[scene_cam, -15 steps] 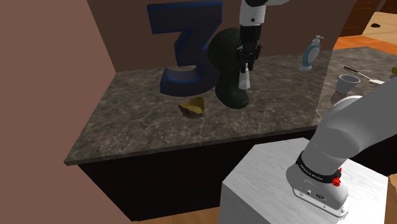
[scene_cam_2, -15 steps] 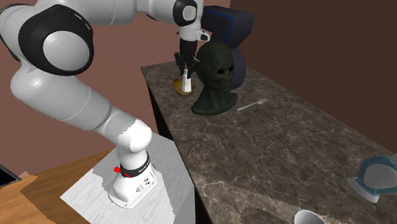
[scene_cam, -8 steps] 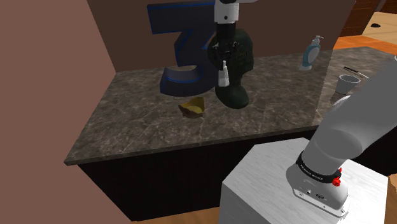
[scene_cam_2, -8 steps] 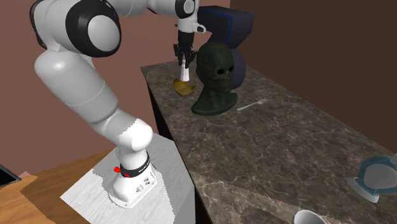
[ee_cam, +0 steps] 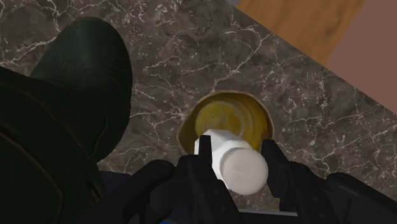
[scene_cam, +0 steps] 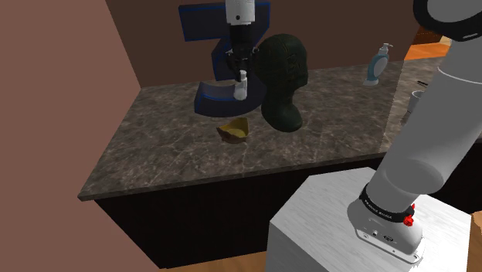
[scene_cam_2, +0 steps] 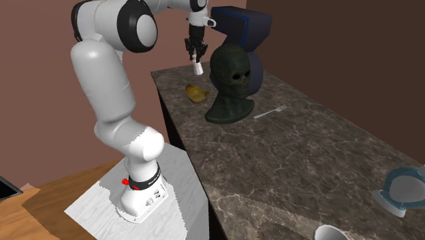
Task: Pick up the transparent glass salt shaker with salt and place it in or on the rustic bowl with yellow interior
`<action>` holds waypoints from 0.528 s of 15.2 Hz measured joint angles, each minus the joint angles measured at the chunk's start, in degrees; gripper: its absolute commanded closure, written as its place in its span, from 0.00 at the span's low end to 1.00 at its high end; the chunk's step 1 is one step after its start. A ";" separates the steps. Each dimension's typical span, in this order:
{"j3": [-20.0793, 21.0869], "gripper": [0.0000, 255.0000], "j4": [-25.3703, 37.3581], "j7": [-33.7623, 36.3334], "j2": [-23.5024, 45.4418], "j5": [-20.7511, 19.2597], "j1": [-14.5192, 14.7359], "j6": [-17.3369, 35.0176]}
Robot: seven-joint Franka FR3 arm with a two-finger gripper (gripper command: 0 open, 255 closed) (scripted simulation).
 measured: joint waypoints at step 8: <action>1.17 1.00 6.14 2.48 7.27 -0.24 1.39 1.35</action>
